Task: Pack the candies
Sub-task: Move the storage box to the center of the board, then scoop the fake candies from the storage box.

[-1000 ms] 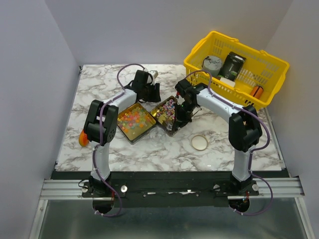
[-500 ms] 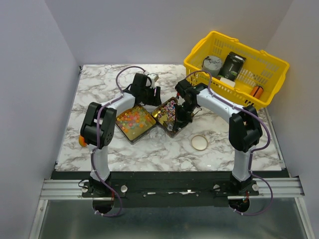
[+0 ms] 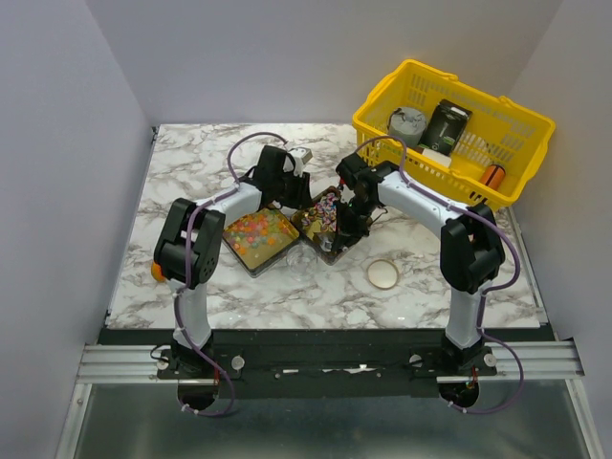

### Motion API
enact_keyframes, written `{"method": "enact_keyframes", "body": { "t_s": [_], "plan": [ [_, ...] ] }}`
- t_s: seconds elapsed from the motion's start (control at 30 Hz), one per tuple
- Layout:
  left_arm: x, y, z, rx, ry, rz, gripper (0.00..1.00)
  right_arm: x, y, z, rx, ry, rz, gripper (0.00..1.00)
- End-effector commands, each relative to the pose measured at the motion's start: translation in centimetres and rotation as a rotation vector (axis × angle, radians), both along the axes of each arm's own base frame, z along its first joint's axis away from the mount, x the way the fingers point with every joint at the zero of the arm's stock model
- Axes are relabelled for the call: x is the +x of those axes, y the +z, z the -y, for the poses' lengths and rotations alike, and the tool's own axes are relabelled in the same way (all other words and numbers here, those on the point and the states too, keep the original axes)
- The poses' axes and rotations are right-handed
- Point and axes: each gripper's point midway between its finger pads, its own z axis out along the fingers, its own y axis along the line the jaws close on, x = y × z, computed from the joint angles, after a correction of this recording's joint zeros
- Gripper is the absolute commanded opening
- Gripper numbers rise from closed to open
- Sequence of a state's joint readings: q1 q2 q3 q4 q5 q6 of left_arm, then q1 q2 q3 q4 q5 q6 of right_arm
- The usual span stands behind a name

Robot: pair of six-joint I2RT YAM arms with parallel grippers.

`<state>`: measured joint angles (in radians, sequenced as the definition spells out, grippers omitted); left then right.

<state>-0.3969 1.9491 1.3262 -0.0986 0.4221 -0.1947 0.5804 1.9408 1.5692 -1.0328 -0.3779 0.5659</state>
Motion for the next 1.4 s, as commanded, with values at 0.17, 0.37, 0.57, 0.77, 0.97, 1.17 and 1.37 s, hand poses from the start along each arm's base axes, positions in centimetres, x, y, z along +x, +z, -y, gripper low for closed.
{"method": "enact_keyframes", "body": {
  "t_s": [0.17, 0.37, 0.57, 0.77, 0.97, 1.17, 1.37],
  "plan": [
    [0.1, -1.5, -0.1, 0.036, -0.017, 0.004, 0.26, -1.3, -1.3, 2.3, -0.12, -0.03, -0.048, 0.01],
    [-0.2, -2.4, 0.0, 0.09, -0.035, 0.02, 0.11, -1.2, -1.3, 2.7, -0.136, -0.037, -0.052, 0.01],
    [-0.9, -3.2, 0.8, 0.153, -0.064, 0.032, 0.0, 1.3, -1.8, 3.8, -0.211, -0.055, 0.017, 0.01],
    [-1.0, -3.3, 1.0, 0.181, -0.061, 0.043, 0.0, 3.9, -2.3, 2.8, -0.222, -0.066, 0.049, 0.01],
    [-1.3, -3.2, 1.1, 0.185, -0.07, 0.056, 0.0, 5.3, -3.5, 2.1, -0.216, -0.075, 0.037, 0.01],
    [-1.7, -3.2, 1.4, 0.186, -0.085, 0.067, 0.0, 6.8, -4.7, 2.9, -0.241, -0.115, 0.047, 0.01],
    [-2.3, -3.5, 1.7, 0.187, -0.102, 0.069, 0.0, 7.7, -5.8, 3.2, -0.219, -0.205, 0.039, 0.01]
  ]
}}
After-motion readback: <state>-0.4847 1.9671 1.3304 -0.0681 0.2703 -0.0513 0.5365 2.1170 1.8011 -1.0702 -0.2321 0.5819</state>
